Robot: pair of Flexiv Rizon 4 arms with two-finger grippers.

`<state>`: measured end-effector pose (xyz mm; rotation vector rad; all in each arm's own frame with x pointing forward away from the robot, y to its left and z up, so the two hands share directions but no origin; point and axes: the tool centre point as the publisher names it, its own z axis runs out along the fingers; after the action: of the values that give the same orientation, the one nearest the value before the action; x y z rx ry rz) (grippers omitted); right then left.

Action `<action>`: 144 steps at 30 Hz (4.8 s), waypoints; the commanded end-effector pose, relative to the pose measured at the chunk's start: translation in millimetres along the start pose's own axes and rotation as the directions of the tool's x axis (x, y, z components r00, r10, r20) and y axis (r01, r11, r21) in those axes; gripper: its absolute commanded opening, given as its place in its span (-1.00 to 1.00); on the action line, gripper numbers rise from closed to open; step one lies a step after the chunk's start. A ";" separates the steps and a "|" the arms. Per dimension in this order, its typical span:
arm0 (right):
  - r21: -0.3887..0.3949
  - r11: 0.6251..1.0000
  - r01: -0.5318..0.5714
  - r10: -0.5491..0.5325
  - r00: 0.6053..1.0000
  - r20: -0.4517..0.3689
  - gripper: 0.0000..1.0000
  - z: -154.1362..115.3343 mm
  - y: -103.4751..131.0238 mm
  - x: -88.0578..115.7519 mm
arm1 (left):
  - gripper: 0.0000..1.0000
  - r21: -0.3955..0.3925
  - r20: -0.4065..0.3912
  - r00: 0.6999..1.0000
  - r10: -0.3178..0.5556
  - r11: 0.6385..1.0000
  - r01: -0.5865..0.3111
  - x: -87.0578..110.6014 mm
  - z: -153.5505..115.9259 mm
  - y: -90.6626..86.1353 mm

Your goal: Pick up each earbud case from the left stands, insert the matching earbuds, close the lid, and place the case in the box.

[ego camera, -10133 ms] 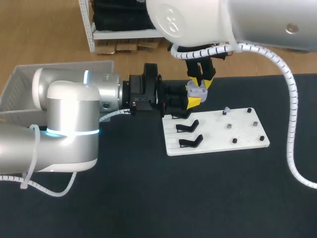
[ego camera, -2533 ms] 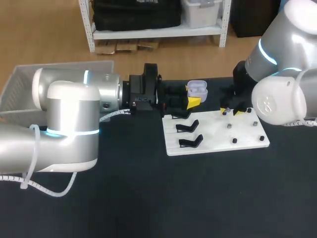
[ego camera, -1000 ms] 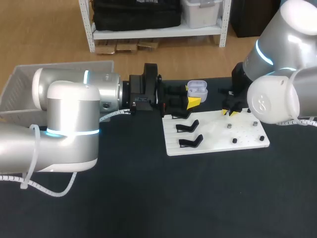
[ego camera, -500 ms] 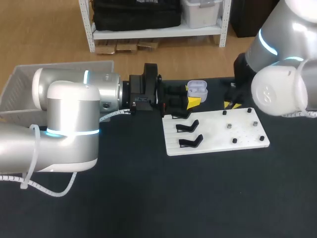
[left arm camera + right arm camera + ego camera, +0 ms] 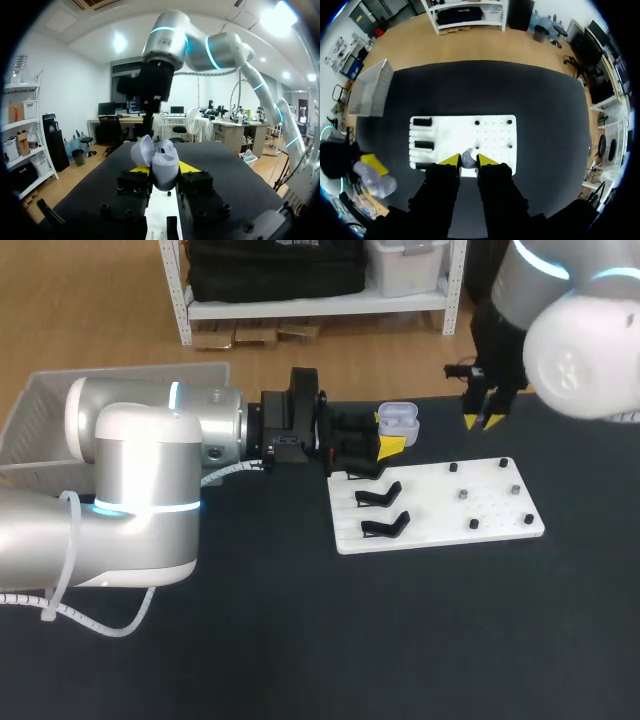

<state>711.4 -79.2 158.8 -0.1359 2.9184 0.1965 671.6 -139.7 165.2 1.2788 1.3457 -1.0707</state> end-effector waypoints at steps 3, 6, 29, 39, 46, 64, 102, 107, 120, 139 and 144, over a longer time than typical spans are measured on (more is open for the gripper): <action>-0.069 0.994 0.083 -0.082 0.997 0.017 -1.00 -75.1 17.5 30.8 | -1.00 -0.006 0.001 1.000 0.000 1.000 0.000 0.2 0.3 -1.4; -0.093 0.986 0.139 -0.136 0.990 0.030 -1.00 -92.9 30.3 35.2 | -1.00 -0.006 0.001 1.000 0.000 1.000 0.000 0.2 0.3 -1.4; -0.131 0.837 0.531 -0.532 0.846 0.032 -1.00 -92.0 108.2 52.8 | -1.00 -0.006 0.001 1.000 0.000 1.000 0.000 0.2 0.3 -1.4; -0.105 0.818 0.566 -0.567 0.823 0.022 -1.00 -70.5 118.3 44.0 | -1.00 -0.006 0.001 1.000 0.000 1.000 0.000 0.2 0.3 -1.4; -0.090 0.814 0.574 -0.575 0.818 0.021 -1.00 -59.3 122.7 37.0 | -1.00 -0.006 0.001 1.000 0.000 1.000 0.000 0.2 0.3 -1.4; -0.076 0.821 0.566 -0.567 0.823 0.002 -1.00 -46.8 118.2 31.7 | -1.00 -0.006 0.001 1.000 0.000 1.000 0.000 0.2 0.3 -1.4; -0.082 0.821 0.565 -0.568 0.823 -0.015 -1.00 -49.3 116.5 42.2 | -1.00 -0.006 0.001 1.000 0.000 1.000 0.000 0.2 0.3 -1.4; -0.085 0.820 0.566 -0.569 0.823 -0.010 -1.00 -50.0 118.9 41.1 | -1.00 -0.006 0.001 1.000 0.000 1.000 0.000 0.2 0.3 -1.4; -0.081 0.821 0.565 -0.567 0.824 -0.009 -1.00 -48.4 118.8 39.2 | -1.00 -0.006 0.001 1.000 0.000 1.000 0.000 0.2 0.3 -1.4; -0.074 0.817 0.572 -0.575 0.818 -0.025 -1.00 -41.0 119.9 39.6 | -1.00 -0.006 0.001 1.000 0.000 1.000 0.000 0.2 0.3 -1.4; -0.072 0.819 0.569 -0.572 0.820 -0.029 -1.00 -38.6 120.4 39.3 | -1.00 -0.006 0.001 1.000 0.000 1.000 0.000 0.2 0.3 -1.4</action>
<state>651.9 29.5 204.4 -1.0251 2.7595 0.1822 671.5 -139.2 164.1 1.2793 1.3468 -1.0708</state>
